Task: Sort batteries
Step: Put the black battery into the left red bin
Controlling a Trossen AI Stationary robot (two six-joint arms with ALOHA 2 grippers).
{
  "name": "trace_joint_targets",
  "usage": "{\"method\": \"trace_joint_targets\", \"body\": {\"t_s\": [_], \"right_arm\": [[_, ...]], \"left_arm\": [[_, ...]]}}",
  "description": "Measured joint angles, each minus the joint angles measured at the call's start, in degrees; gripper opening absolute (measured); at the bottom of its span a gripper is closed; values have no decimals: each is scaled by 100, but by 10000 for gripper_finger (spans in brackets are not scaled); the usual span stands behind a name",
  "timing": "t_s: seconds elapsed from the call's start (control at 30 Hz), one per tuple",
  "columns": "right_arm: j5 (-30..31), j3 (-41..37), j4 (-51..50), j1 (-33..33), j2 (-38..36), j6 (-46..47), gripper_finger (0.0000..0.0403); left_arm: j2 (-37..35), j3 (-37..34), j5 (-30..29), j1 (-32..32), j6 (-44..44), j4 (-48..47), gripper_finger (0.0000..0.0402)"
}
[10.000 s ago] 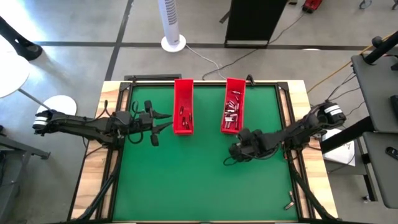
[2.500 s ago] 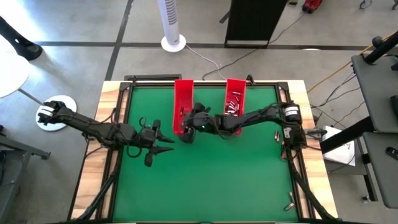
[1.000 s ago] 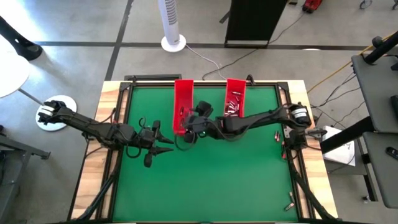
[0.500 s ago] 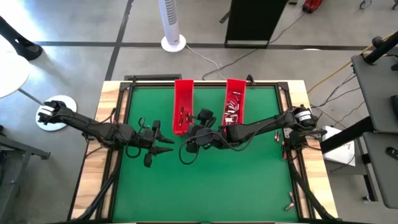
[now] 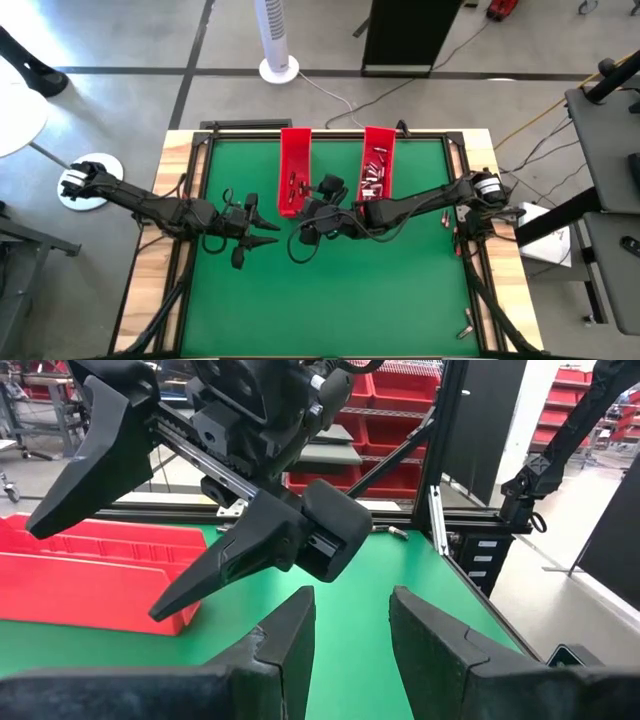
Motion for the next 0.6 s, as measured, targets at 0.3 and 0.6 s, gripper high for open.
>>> {"method": "trace_joint_targets", "body": {"t_s": [0.3,0.6], "right_arm": [[0,0,0,0,0,0,308],[-2,0,0,0,0,-2,315]], "left_arm": [[0,0,0,1,0,-1,113],[0,0,0,1,0,-1,113]]}}
